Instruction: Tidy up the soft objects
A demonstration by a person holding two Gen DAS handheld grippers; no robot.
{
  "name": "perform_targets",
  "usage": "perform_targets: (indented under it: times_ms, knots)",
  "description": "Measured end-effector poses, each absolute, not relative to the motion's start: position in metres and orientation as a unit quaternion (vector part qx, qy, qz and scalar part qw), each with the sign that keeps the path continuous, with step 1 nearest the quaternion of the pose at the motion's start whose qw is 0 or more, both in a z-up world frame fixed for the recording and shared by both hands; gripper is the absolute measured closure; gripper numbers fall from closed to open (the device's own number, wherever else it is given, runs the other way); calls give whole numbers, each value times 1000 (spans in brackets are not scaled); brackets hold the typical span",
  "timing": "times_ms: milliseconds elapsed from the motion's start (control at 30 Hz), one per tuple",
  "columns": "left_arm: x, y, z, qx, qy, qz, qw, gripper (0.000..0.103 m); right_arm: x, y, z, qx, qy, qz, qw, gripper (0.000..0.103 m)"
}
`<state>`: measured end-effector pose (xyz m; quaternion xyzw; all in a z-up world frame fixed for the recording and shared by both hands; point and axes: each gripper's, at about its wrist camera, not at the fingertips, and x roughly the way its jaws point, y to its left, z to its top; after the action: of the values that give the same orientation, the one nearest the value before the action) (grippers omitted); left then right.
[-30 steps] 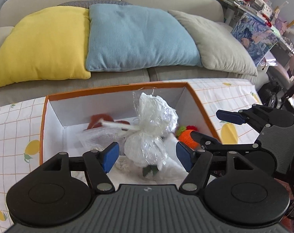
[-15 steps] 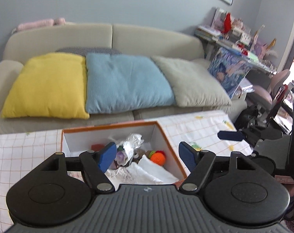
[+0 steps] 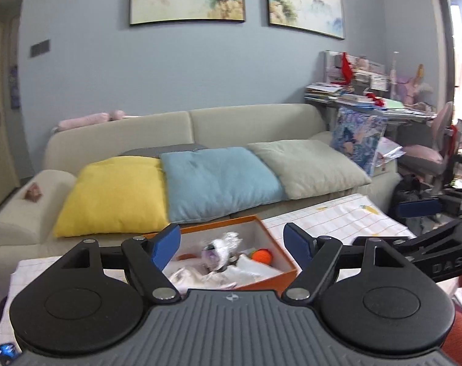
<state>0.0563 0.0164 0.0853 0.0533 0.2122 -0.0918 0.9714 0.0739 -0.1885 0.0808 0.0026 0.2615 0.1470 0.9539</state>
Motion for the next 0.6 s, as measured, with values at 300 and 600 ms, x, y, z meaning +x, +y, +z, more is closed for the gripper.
perform_targets:
  times_ms: [300, 600]
  knots:
    - [12, 11, 41, 36, 244, -28, 969, 10, 17, -200, 38, 23, 268, 70, 961, 3]
    - [-1, 8, 0, 2, 328, 19, 945, 10, 1, -205, 3, 26, 300, 43, 953, 3]
